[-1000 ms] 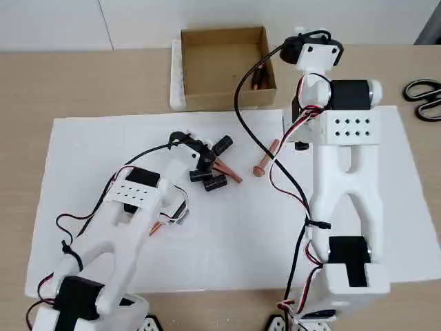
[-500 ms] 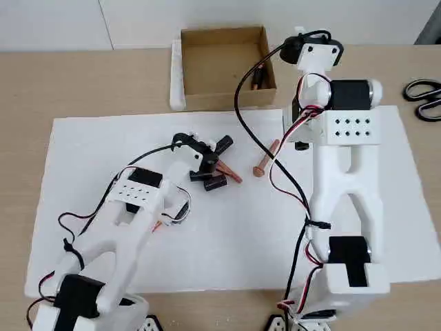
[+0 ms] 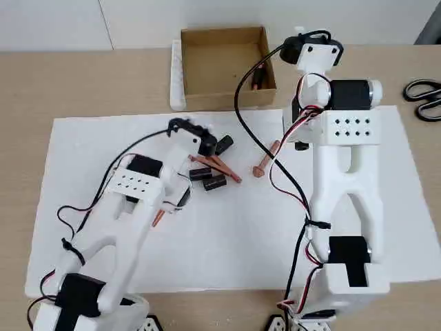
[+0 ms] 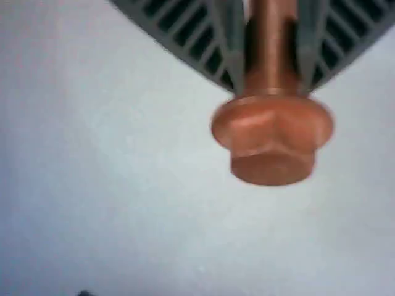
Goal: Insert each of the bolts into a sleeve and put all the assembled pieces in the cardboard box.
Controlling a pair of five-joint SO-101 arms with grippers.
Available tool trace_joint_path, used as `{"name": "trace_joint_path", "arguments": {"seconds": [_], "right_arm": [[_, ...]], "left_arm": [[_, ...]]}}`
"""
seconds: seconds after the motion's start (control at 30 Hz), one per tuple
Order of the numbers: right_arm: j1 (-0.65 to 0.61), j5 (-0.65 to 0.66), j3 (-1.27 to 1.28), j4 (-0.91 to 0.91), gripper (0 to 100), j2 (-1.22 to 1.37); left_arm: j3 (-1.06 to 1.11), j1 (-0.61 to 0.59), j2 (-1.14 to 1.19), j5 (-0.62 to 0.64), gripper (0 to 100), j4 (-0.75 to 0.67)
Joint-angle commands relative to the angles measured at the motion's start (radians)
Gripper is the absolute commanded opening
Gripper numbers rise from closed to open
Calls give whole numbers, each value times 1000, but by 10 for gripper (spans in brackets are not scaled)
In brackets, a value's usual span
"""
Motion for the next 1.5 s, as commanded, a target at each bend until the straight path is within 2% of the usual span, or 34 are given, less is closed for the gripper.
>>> {"name": "trace_joint_path", "arguments": {"seconds": [0.0,0.2,0.37,0.57,0.8,0.97,1.13,1.3,1.47], "right_arm": [[1,-3,-48,13,4,-67],[-47,-2,-35,24,4,-220],[-117,-2,91,19,4,-398],[-128,-6,285,16,4,-595],[-127,-6,454,-45,4,-768],[-127,-6,575,-125,4,-905],[-127,-9,733,-237,4,-1033],[-127,-5,987,-426,4,-1168],[-127,-9,1320,-748,4,-1287]], "left_arm": [[-176,6,-14,38,6,112],[-369,-49,-14,46,6,265],[-479,-110,-14,46,6,411],[-503,-66,-14,46,6,505],[-521,43,-40,52,6,502],[-536,117,-209,84,6,450],[-530,120,-384,150,6,376],[-493,120,-456,201,6,370],[-432,126,-506,232,6,376]]}}
